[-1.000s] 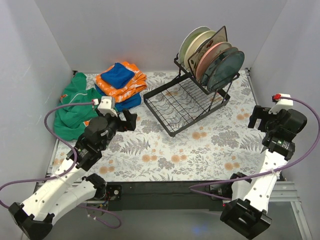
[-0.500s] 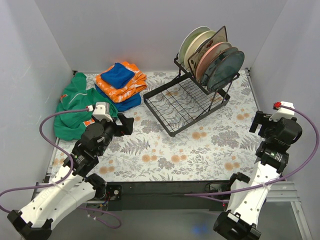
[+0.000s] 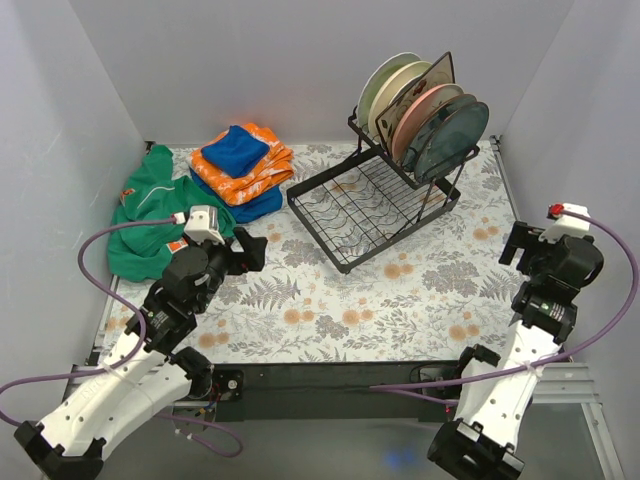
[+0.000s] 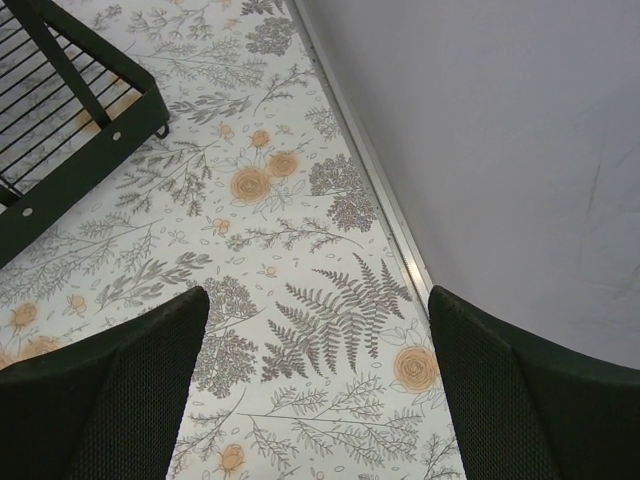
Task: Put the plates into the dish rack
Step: Insert the plate into the dish rack
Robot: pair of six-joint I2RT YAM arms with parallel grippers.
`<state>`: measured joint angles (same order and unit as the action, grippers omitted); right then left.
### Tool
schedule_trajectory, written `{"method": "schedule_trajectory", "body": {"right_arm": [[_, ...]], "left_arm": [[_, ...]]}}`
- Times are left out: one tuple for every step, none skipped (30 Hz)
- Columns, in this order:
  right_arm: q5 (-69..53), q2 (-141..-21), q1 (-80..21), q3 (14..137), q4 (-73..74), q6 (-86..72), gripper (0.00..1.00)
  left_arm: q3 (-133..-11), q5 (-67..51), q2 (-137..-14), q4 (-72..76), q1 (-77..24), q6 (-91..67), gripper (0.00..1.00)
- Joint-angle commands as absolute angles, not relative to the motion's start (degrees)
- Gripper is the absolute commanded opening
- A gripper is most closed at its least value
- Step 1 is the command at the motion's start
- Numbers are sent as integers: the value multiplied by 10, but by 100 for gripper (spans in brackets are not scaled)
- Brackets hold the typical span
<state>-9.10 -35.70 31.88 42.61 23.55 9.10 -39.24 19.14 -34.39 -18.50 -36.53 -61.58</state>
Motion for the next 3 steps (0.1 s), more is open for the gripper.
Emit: {"method": "schedule_trajectory", "body": {"right_arm": [[-90,-357,322,425,211,88,95],[-94,-357,322,425,211,91,95],[-99,-358,321,426,211,97,98]], "left_arm": [[-390,206,-334,-194,-363,-628,85],[-389,205,-334,-195,-363,-631,85],[-388,206,-334,-196,-363,-633,85]]}}
